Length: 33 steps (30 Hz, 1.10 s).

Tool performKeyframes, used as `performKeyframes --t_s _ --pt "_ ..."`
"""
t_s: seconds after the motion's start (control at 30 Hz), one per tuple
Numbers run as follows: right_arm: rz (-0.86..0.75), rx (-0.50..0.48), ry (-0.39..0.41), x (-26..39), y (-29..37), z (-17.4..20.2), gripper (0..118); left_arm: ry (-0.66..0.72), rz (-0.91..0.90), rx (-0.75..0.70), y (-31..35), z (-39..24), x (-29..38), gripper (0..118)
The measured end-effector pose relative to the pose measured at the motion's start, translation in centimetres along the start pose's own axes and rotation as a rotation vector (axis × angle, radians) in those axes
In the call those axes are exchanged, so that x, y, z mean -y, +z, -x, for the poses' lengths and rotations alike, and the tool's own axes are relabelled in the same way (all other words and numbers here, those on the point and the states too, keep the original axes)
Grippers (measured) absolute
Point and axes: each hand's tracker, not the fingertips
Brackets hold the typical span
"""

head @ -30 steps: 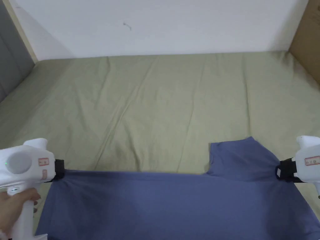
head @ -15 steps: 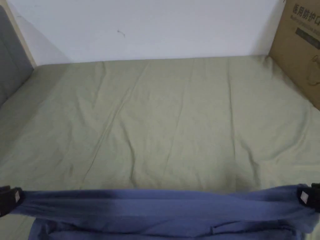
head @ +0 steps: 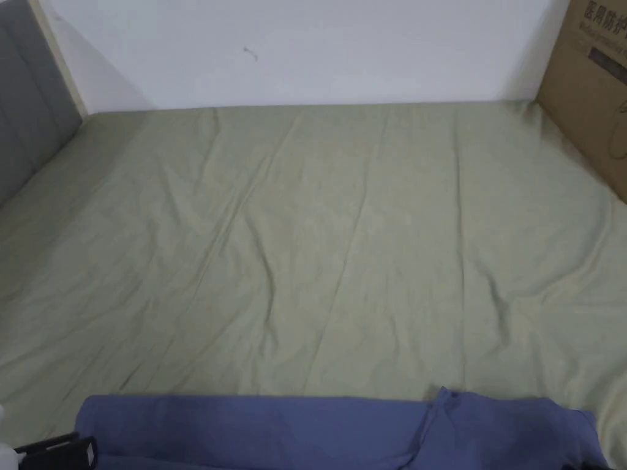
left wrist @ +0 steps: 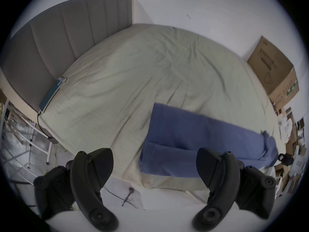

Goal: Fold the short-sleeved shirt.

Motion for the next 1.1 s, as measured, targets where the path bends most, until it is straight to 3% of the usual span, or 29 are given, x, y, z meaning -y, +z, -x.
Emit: performKeyframes --t_s 0.07,0.1,0.13,0.17,0.2,0.3,0.47,0.5,0.6,0.63,0.93,1.03,1.07,1.1 --pt "-0.067 -0.030 0.011 -1.2 1.4 1.2 87 0.039 -0.041 0.033 1.3 0.3 -0.5 104" --pt "-0.086 -0.052 0.012 -1.6 1.7 1.9 80 0.054 -0.065 0.060 1.8 0.4 -0.6 93" --pt "-0.113 -0.082 0.024 -1.9 1.9 2.9 65 0.065 -0.086 0.087 2.3 0.4 -0.6 74" --pt "-0.138 -0.089 0.031 -2.2 1.9 4.1 43 0.078 -0.092 0.097 2.9 -0.1 -0.3 45" --pt "-0.136 -0.095 0.048 -2.2 1.7 5.4 11 0.089 -0.094 0.101 2.8 -0.2 -0.1 8" --pt "-0.138 -0.167 0.079 -2.1 0.2 9.0 1 0.112 -0.090 0.112 2.4 -0.2 1.2 0" --pt "-0.074 -0.241 0.174 -1.7 -2.0 14.6 1 0.174 -0.106 0.151 2.1 1.9 2.0 2" --pt "-0.051 -0.265 0.204 -1.9 -2.3 15.4 1 0.192 -0.124 0.183 2.0 2.6 1.9 19" --pt "-0.038 -0.293 0.246 -2.4 -2.7 17.3 1 0.275 -0.072 0.241 0.7 4.8 1.5 108" --pt "-0.037 -0.299 0.255 -2.6 -2.9 18.0 1 0.300 -0.062 0.261 -0.2 5.3 1.5 114" --pt "0.018 -0.347 0.320 -2.4 -4.2 21.6 1 0.546 0.098 0.470 -10.1 7.4 1.6 111" --pt "0.041 -0.335 0.324 -2.0 -4.6 21.5 1 0.630 0.012 0.509 -9.5 6.8 2.1 112" --pt "0.050 -0.328 0.312 -1.9 -4.8 21.3 1 0.661 0.006 0.538 -9.6 7.3 2.3 109" --pt "0.062 -0.327 0.298 -1.9 -5.0 21.1 1 0.682 0.010 0.527 -9.9 8.4 2.7 92"
